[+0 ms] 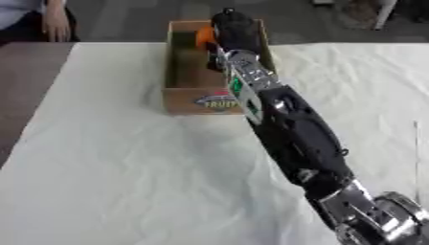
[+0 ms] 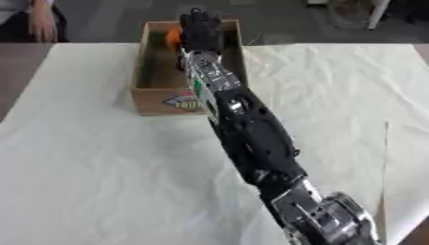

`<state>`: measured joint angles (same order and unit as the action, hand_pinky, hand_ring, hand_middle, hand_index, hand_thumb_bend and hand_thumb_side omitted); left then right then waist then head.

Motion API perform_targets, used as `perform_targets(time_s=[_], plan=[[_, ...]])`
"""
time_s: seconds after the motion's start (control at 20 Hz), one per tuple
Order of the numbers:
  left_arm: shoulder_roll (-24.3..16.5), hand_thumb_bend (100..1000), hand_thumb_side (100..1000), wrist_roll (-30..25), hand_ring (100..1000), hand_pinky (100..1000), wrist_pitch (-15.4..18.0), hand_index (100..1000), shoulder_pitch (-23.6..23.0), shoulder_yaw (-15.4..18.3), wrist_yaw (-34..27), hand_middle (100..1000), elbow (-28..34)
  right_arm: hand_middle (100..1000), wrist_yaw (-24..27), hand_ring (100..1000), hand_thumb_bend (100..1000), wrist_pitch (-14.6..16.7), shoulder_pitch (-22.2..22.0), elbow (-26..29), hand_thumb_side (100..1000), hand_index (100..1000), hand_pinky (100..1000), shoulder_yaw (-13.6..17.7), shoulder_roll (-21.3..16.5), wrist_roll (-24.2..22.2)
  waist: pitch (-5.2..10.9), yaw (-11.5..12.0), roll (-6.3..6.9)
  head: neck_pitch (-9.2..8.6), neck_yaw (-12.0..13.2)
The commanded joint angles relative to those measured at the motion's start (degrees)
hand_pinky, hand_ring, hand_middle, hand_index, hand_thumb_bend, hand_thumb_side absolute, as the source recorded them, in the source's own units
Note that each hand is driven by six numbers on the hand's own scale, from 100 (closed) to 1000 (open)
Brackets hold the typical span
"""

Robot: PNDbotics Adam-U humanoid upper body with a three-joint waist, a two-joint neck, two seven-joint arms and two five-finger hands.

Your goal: Pick up objects on the table and place them in the box.

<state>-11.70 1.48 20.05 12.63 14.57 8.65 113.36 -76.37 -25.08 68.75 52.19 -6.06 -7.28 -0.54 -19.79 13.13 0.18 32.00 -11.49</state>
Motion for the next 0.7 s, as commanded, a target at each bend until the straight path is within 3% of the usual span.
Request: perform_targets(time_s=[0.05,0.35,0.7], plan=[[-0.7,100,719,-0.3,402,299,0.1,711,0.6,-0.2,-0.2,710,1.2,665,-2.5,772,100,-0.2,2.6,-1.9,115,630,782,1.3,1.2,-1.2,0.91,0.4,0.19,-0.71,-0.4],[-0.9,100,720,-0.7,403,298,0.2,710,0.8,-0.4,-0.4,711,1.2,726,-5.2,802,100,-1.1,5.8,-6.2,141,701,791,4.0,3.1,-5.9,0.66,1.1,-0.19,-0.84,-0.9],[-1.0,100,722,-0.9,402,297,0.2,710,0.8,-0.5,-0.4,712,1.2,793,-13.0,835,100,-5.3,7.7,-9.8,138,764,805,6.9,3.2,-9.3,0.34,1.7,-0.56,-1.02,-1.2]])
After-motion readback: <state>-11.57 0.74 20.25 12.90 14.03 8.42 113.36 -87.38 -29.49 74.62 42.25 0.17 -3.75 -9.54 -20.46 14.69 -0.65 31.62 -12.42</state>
